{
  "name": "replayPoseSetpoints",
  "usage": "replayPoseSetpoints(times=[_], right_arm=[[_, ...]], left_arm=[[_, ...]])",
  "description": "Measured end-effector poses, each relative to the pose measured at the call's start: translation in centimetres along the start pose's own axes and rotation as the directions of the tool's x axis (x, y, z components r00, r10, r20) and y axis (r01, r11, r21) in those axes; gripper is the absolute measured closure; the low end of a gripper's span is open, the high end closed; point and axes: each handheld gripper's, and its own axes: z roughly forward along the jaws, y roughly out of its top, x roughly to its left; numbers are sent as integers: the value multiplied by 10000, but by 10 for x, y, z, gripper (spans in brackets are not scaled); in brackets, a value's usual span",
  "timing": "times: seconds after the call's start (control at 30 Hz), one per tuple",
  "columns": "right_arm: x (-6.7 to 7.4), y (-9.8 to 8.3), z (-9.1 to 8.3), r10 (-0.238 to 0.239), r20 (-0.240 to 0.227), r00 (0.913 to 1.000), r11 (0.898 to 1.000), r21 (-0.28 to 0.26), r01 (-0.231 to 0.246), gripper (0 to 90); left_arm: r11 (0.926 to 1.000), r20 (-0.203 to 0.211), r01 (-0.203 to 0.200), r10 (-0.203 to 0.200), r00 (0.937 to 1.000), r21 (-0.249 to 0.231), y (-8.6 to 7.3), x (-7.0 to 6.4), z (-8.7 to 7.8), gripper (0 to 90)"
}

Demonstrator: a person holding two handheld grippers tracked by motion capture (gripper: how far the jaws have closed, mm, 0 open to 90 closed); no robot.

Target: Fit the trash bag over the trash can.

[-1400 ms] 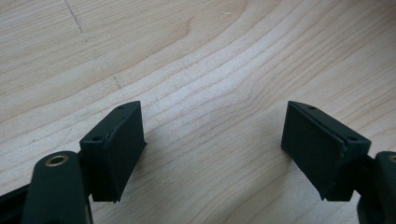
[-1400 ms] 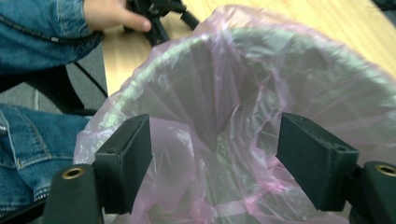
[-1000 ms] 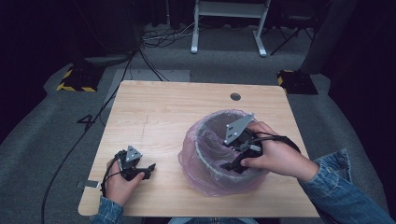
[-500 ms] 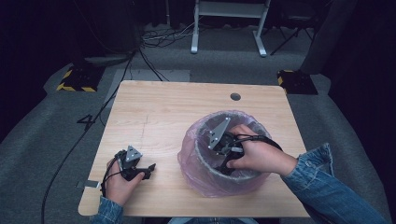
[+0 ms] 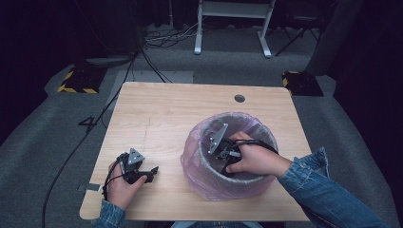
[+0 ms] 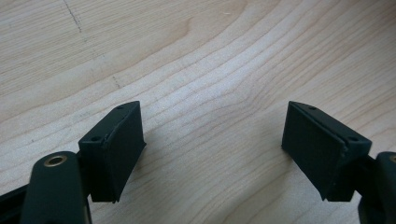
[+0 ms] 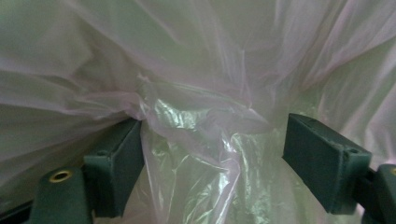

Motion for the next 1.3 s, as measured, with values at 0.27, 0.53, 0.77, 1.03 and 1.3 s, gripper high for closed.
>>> replayPoseSetpoints(times=[0.27,0.53,0.77,1.03,1.3], right_arm=[[-4,-3,-17,233,58,9997,9950,-968,-226,210],[-5,-6,-64,316,648,9974,9767,-2140,-170,207],[0,-15,-94,400,1066,9935,9595,-2815,-84,211],[3,-45,-126,1482,2185,9645,9268,-3710,-584,219],[-1,-86,-144,2842,2587,9232,8850,-4412,-1488,220]], left_arm=[[10000,-7,-23,23,10000,-7,0,0,0,206],[10000,-7,19,-19,10000,7,0,0,0,205],[10000,-16,20,-20,10000,4,0,0,0,205],[10000,-35,32,-32,10000,-4,0,-1,0,206],[10000,-28,30,-30,10000,13,0,-1,0,205]])
